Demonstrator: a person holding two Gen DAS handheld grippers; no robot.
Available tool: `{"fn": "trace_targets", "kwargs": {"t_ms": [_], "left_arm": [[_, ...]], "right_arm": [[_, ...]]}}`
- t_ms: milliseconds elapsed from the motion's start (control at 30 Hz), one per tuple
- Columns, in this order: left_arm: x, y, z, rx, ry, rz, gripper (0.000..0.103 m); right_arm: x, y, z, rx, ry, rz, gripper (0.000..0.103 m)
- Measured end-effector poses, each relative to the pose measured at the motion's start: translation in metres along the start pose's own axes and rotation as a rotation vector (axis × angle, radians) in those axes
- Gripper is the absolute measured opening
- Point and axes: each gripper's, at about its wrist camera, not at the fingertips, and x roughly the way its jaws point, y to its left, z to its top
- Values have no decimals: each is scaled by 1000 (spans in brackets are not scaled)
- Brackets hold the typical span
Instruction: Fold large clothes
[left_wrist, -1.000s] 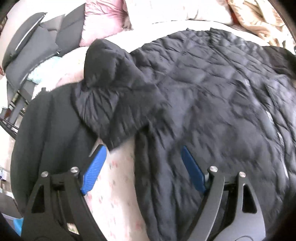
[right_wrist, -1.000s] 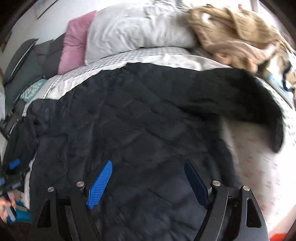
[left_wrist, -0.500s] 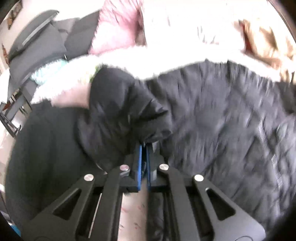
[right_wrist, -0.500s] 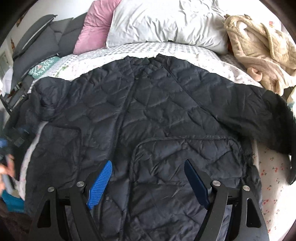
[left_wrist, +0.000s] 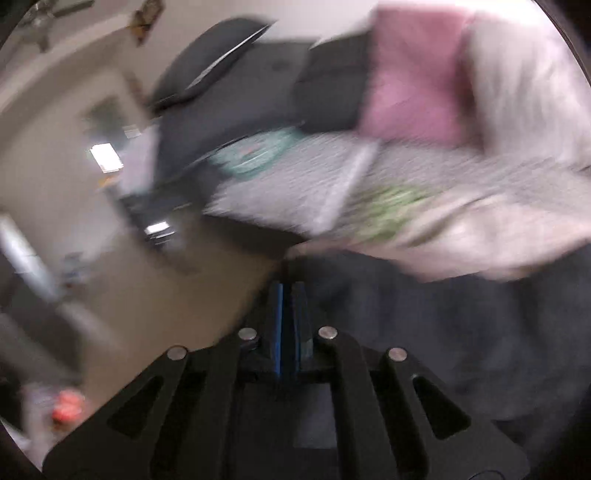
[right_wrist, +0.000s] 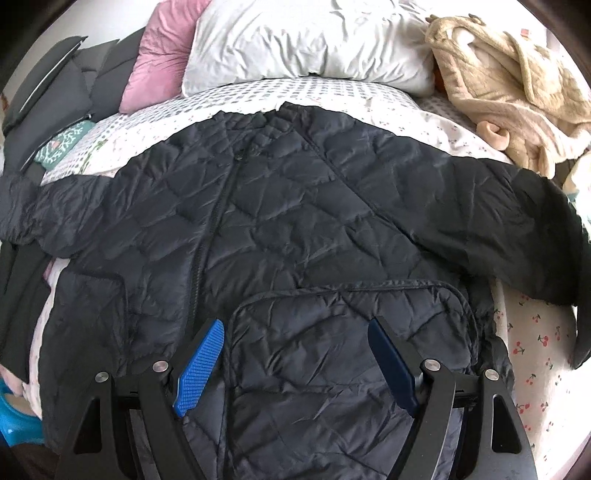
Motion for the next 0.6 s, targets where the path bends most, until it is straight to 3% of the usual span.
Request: {"fn": "trace_targets", "kwargs": {"t_ms": [67,100,167,267,333,433,500,600], "left_arm": [[21,13,-8,-23,69,68,16],[26,23,-15,-77,80,35,20],[20,36,-25,-171,53,-46,50],[-3,24,-29,-231,-21,-219,58],[-14,4,-29,-195,-35,-347,59],[-20,-30,-34,-130,-35,-446,69],[-12,-45,-44,-97,10,-451,69],[36,-53,-64,-103,161,-340,69]], "right_arm": [[1,-2,1,10,3,0,82],[2,-2,2,15,5,1,82],[3,-2,2,20,8,6,82],[6,3,3,16,25,16,82],[7,9,3,5,31,30,82],[11,15,2,-18,41,22,82],[15,13,2,-15,55,14,82],[16,-1,4,27,67,0,82]]}}
